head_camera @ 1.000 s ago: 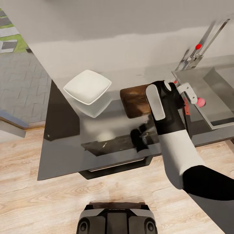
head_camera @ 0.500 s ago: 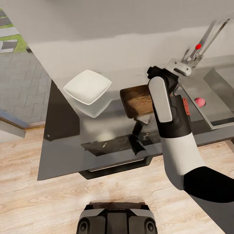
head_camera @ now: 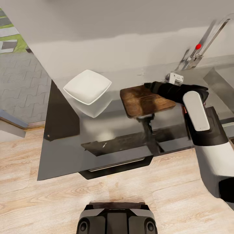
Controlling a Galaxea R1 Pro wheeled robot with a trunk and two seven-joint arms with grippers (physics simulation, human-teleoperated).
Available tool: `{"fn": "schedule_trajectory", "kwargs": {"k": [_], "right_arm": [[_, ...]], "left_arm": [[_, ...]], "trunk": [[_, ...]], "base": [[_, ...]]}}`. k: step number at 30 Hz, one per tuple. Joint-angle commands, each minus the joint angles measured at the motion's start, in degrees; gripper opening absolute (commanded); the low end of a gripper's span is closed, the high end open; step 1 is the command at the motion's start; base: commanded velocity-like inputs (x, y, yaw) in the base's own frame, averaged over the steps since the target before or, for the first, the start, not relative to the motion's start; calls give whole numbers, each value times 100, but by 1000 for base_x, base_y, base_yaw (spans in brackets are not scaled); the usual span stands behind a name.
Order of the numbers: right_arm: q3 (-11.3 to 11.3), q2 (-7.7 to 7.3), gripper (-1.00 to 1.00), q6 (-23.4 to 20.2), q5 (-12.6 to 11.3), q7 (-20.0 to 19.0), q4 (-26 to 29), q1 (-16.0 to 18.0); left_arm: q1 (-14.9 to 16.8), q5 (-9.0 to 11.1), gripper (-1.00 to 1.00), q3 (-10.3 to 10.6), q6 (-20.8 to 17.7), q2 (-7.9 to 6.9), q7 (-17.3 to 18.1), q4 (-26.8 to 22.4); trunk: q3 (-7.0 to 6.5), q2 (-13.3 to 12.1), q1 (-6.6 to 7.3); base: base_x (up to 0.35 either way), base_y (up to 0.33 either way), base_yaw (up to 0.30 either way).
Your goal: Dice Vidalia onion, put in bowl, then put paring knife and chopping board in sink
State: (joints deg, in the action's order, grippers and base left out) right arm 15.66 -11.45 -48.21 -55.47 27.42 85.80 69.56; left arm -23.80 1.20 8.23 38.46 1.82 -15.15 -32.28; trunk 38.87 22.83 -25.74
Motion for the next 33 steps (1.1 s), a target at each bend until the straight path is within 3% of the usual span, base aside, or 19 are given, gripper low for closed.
{"fn": "schedule_trajectory", "kwargs": {"k": [1,2,5,7,9,12,13,16,19,23,33], "right_arm": [[12,-103,100,-5,-70,-30,79,-22],[14,-262,100,-8,-76,-149,225,-103],[16,-478,100,16,-73,-308,511,-515],[16,-551,100,309,72,-388,628,-1031],[18,-563,100,580,221,-440,651,-1232],[121,-572,100,1265,700,-609,675,-1557],[397,-575,100,1748,1156,-746,683,-1690],[853,-576,100,2335,1646,-855,713,-1787],[1023,-577,100,2707,1810,-909,754,-1823],[1083,-577,100,2974,1869,-1033,778,-1836],[1070,-564,100,3098,1897,-1261,797,-1841]], "left_arm": [[-2,12,100,29,6,-1,-41,-6],[-2,12,100,29,8,4,-41,-3],[-2,12,100,29,11,9,-41,0],[-2,12,100,29,12,11,-41,1],[-2,12,100,26,12,11,-41,2],[-2,12,100,24,12,11,-41,2],[-2,10,100,24,14,11,-41,-1],[-2,10,100,22,18,12,-41,-5],[-2,11,100,21,20,12,-41,-4],[-2,12,100,22,21,12,-42,0],[-2,12,100,21,13,12,-49,2]], "trunk": [[7,9,-4],[7,9,-4],[7,9,-4],[7,9,-4],[7,9,-4],[7,9,-4],[7,9,-4],[7,9,-4],[7,9,-4],[7,9,-4],[7,9,-4]], "base": [[0,0,0],[0,0,0],[0,0,0],[0,0,0],[0,0,0],[0,0,0],[0,0,0],[0,0,0],[0,0,0],[0,0,0],[0,0,0]]}}
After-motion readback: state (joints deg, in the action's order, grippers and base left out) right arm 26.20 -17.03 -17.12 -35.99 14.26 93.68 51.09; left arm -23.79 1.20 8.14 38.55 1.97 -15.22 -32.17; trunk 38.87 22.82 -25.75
